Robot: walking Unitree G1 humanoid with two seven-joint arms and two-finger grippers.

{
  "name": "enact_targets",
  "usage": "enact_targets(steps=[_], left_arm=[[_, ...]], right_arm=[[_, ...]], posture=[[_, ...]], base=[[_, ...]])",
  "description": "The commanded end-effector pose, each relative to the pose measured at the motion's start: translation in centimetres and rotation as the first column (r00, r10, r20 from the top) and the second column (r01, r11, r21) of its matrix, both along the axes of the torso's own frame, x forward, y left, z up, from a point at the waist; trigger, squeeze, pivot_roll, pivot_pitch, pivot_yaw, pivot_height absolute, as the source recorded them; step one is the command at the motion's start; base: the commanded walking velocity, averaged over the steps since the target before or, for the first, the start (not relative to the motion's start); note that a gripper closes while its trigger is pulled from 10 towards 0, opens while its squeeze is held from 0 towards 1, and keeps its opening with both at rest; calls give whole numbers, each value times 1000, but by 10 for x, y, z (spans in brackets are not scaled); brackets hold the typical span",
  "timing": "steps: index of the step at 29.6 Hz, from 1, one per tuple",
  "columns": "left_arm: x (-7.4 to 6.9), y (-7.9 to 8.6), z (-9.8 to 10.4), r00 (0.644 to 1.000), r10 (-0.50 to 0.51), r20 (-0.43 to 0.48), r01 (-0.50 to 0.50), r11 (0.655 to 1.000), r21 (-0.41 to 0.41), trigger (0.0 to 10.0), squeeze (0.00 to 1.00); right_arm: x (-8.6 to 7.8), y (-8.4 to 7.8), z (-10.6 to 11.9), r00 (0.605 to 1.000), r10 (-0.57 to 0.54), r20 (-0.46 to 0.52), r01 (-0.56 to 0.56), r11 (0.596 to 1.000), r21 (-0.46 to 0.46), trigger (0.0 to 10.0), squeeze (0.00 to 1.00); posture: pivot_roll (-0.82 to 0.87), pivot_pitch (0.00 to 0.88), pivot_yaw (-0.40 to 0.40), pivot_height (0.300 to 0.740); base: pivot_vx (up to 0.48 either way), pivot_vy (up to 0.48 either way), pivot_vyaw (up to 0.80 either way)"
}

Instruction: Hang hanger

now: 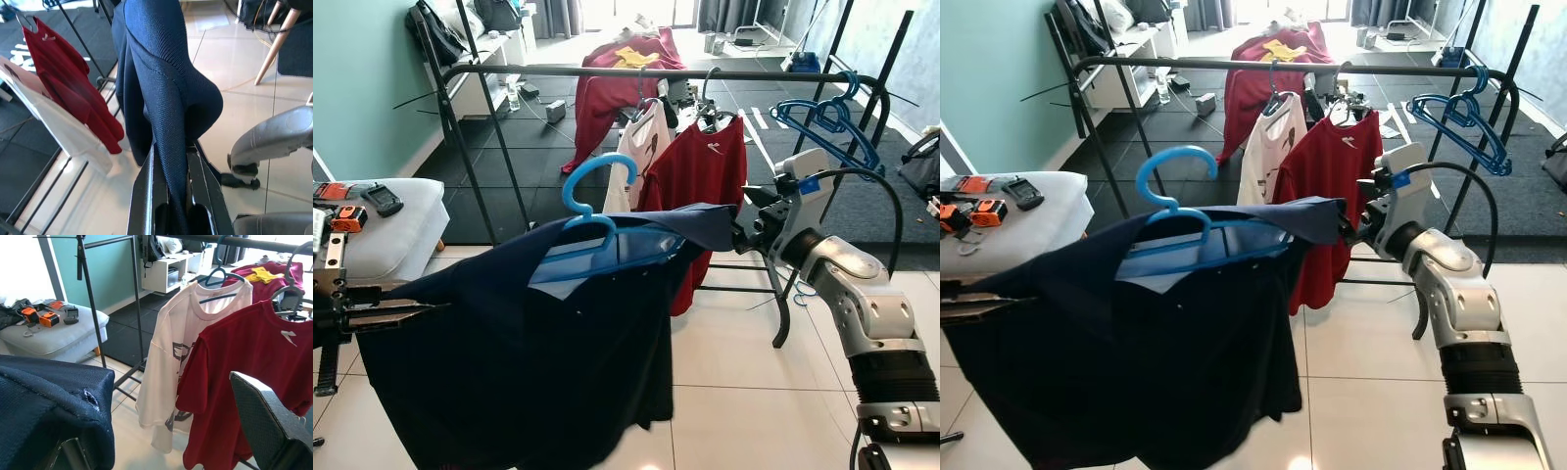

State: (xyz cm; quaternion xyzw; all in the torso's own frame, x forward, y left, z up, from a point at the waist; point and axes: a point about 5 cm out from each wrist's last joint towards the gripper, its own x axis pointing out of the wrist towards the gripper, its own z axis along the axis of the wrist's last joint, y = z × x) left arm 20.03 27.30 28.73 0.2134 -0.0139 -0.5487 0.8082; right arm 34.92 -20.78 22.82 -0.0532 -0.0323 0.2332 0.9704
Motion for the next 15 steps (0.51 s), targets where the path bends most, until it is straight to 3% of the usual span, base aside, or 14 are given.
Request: enact_targets(steps=[1, 4, 8, 12, 15], left_arm=[[-5, -4, 12, 997, -46, 63, 52, 993, -106, 10000, 0], [-7, -10, 15, 993, -86, 76, 97, 982, -164, 10000, 0], [-17, -27, 21, 958, -271, 90, 286, 906, -311, 10000, 0], [-15, -31, 22, 951, -287, 111, 308, 886, -346, 10000, 0], [-5, -40, 23, 954, -258, 154, 299, 865, -402, 10000, 0]], right_arm=[[-2, 4, -8, 1000, -6, -25, 6, 1000, -4, 10000, 0], [-2, 7, -10, 1000, 1, -31, -1, 1000, 0, 10000, 0], [-1, 14, -15, 998, 17, -53, -15, 999, 37, 10000, 0], [-1, 17, -17, 998, 23, -59, -20, 999, 43, 10000, 0], [-3, 26, -22, 996, 51, -71, -47, 997, 53, 10000, 0]], posture=[[-107, 57, 23, 740], [-107, 57, 23, 740], [-107, 51, 20, 740], [-110, 49, 21, 740], [-109, 48, 27, 740]], base=[[0, 0, 0], [0, 0, 0], [0, 0, 0], [0, 0, 0], [0, 0, 0]])
